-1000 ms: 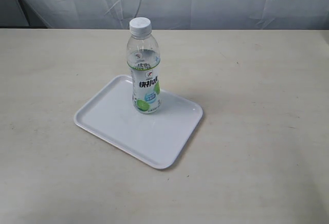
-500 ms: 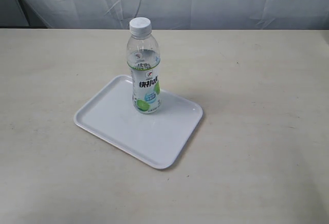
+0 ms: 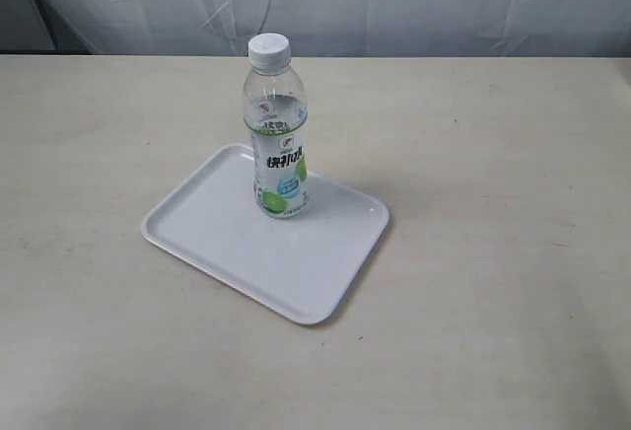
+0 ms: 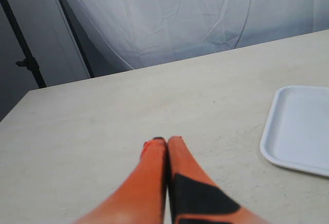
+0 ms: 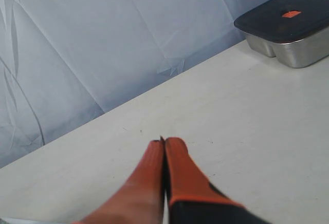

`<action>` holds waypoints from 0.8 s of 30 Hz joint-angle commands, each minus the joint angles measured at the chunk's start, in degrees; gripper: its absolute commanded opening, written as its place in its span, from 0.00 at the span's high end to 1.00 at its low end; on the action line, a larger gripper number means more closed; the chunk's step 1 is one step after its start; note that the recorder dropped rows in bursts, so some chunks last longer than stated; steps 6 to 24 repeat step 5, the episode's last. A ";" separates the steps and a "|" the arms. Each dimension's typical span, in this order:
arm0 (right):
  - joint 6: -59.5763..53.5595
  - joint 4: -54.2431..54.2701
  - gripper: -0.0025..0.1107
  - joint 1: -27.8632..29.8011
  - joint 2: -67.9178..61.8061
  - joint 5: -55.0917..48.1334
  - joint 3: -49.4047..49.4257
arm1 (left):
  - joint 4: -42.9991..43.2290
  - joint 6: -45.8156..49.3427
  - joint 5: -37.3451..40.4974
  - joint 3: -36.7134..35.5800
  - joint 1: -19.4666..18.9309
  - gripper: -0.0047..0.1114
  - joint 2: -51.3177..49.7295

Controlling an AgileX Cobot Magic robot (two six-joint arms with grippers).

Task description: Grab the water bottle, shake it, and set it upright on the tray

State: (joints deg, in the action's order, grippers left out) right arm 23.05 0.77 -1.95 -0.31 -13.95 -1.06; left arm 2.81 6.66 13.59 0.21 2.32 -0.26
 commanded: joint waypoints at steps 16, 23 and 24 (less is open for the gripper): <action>-0.14 -0.25 0.98 0.15 0.31 0.57 0.35 | -0.26 -0.14 0.09 -0.21 0.02 0.96 0.26; -0.14 -0.25 0.98 0.15 0.31 0.57 0.35 | -0.26 -0.14 0.09 -0.21 0.02 0.96 0.26; -0.14 -0.25 0.98 0.15 0.31 0.57 0.35 | -0.26 -0.14 0.09 -0.21 0.02 0.96 0.26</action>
